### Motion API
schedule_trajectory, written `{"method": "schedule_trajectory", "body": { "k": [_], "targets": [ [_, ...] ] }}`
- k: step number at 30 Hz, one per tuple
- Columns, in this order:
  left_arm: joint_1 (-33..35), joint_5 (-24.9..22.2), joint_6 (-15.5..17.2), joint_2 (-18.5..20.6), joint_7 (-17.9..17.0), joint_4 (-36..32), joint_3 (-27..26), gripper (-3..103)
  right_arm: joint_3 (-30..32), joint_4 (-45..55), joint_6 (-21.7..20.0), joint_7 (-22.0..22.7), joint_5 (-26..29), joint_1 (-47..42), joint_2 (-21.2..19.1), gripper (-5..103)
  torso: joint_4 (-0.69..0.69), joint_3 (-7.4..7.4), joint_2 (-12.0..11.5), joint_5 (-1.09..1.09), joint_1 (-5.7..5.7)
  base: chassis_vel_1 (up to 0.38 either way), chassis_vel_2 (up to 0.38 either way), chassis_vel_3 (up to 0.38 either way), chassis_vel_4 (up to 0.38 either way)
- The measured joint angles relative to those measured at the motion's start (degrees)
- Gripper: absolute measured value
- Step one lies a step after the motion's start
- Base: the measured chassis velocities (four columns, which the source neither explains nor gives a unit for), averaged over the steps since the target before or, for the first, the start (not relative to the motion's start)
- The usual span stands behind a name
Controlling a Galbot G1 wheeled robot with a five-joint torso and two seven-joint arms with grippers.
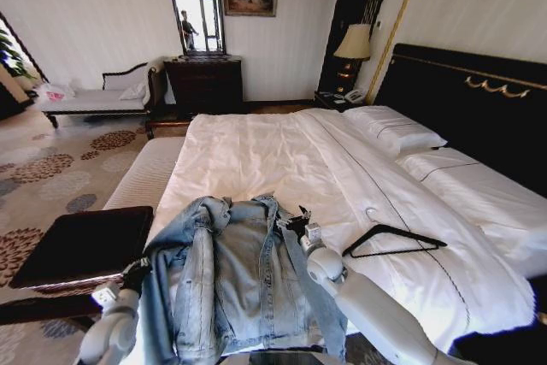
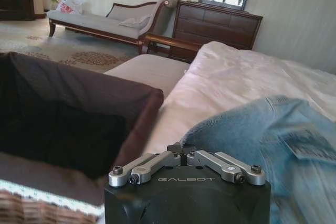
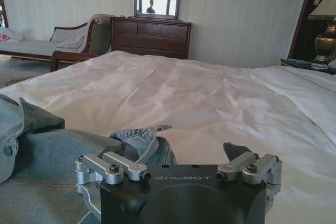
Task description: Pick up the clothes from the bed and hang them on the clothes hanger.
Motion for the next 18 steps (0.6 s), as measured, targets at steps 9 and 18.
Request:
{"method": "schedule_trajectory", "body": {
  "k": [9, 18],
  "targets": [
    [-0.15, -0.6, 1.53, 2.39, 0.03, 1.97, 0.21, 2, 0.19, 0.5, -0.14, -0.03, -0.29, -0.81, 0.03, 100, 0.01, 0.0, 0.0, 0.01, 0.0, 0.0, 0.0, 0.0, 0.0],
    [7.56, 4.43, 1.07, 0.48, 0.39, -2.19, -3.53, 34, 0.05, 0.35, -0.16, -0.25, -0.95, -1.7, 0.66, 100, 0.02, 0.0, 0.0, 0.02, 0.0, 0.0, 0.0, 0.0, 0.0]
  ]
}}
